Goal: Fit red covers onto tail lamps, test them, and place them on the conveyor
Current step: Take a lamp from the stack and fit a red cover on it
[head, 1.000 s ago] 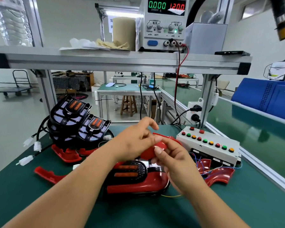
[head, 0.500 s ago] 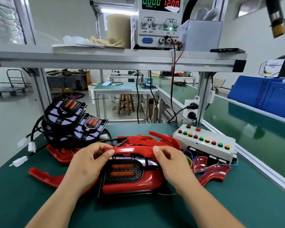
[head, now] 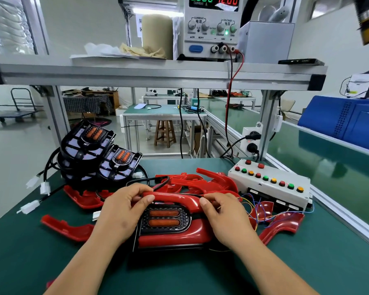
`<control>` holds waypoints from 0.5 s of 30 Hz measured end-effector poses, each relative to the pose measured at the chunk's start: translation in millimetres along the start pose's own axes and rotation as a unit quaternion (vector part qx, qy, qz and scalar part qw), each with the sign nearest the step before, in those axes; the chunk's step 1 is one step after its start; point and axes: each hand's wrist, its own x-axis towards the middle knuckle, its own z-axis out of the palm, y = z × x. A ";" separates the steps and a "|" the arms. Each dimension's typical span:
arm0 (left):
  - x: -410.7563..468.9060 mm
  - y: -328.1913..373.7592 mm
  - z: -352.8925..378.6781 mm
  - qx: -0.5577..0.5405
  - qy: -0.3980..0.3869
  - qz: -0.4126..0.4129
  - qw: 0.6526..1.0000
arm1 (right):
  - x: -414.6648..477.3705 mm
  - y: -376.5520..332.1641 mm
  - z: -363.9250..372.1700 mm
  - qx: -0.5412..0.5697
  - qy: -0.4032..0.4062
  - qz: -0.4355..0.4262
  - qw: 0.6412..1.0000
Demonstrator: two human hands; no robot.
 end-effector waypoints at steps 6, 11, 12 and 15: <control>-0.4 -2.8 1.2 0.040 -0.020 0.002 0.999 | -1.0 -0.9 0.0 -0.034 0.001 0.034 0.999; 0.2 -6.1 8.4 0.035 -0.024 -0.016 0.999 | 1.0 -0.9 -0.5 -0.090 -0.050 0.073 0.992; 0.6 -6.4 10.0 0.035 -0.023 -0.018 0.999 | 1.1 -0.8 0.0 -0.082 -0.056 0.074 0.992; -1.6 -7.0 12.7 -0.029 -0.005 -0.036 0.999 | 0.8 -0.8 0.6 -0.011 -0.050 0.092 0.994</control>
